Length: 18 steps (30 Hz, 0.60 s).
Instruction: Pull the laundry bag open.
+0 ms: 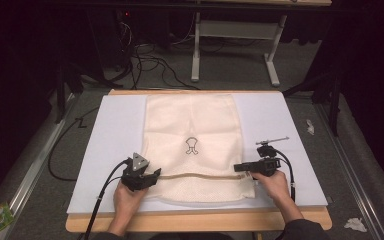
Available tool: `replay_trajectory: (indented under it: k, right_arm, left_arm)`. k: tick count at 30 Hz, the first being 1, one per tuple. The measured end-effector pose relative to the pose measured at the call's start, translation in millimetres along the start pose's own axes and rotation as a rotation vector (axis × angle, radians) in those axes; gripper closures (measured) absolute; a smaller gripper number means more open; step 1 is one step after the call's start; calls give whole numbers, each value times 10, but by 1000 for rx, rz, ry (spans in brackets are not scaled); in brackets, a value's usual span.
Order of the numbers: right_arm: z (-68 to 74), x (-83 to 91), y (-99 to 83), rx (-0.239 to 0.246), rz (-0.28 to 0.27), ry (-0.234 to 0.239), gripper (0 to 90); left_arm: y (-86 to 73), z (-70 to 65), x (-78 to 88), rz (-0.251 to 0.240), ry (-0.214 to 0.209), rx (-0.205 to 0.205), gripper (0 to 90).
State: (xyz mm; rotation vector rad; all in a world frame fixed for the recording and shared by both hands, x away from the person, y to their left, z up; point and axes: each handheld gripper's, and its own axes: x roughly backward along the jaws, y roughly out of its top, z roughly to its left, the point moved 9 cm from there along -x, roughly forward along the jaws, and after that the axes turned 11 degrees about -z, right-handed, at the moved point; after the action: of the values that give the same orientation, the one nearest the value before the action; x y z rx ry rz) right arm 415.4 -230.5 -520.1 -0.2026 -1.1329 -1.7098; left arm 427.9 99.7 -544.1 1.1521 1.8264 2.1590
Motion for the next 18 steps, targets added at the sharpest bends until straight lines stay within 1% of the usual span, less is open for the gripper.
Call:
replay_trajectory:
  k: [1, 2, 3, 4, 5, 7, 8, 10, 12, 13, 14, 16, 18]
  right_arm:
    - [-20, 20, 1, -19, -5, 10, 616]
    - [-20, 20, 1, -19, -5, 10, 616]
    - [-28, -8, -7, -31, -10, 24, 630]
    - [-28, -8, -7, -31, -10, 24, 630]
    - [-14, -75, -24, -15, 11, 14, 654]
    - [5, -125, -17, -11, 14, 12, 694]
    - [2, -128, -14, -1, 19, 11, 712]
    - [-8, -113, -13, 2, 24, 4, 741]
    - [-25, -79, -14, -4, 25, -1, 750]
    - [-40, -65, -12, -7, 22, -5, 746]
    - [-58, -54, -10, -7, 22, -20, 716]
    - [-98, -51, -3, 12, 26, -65, 613]
    - [-144, -51, 24, 22, 20, -112, 566]
  left_arm:
    - [0, 0, -1, 0, 0, 0, 447]
    - [0, 0, -1, 0, 0, 0, 447]
    - [0, 1, -1, 0, 0, 1, 446]
    - [0, 1, -1, 0, 0, 1, 447]
    - [0, 1, 0, 0, -2, 2, 446]
    - [0, 1, 0, 0, -2, 2, 447]
    - [0, 1, 0, 0, -2, 2, 447]
    - [-1, 2, 1, 2, -2, 2, 447]
    - [-1, 2, 1, 2, -2, 3, 447]
    - [-1, 2, 1, 2, -2, 2, 447]
    - [-1, 1, 1, 2, -2, 2, 446]
    - [-1, 2, 2, 2, -2, 2, 446]
    - [-1, 1, 1, 2, -2, 3, 447]
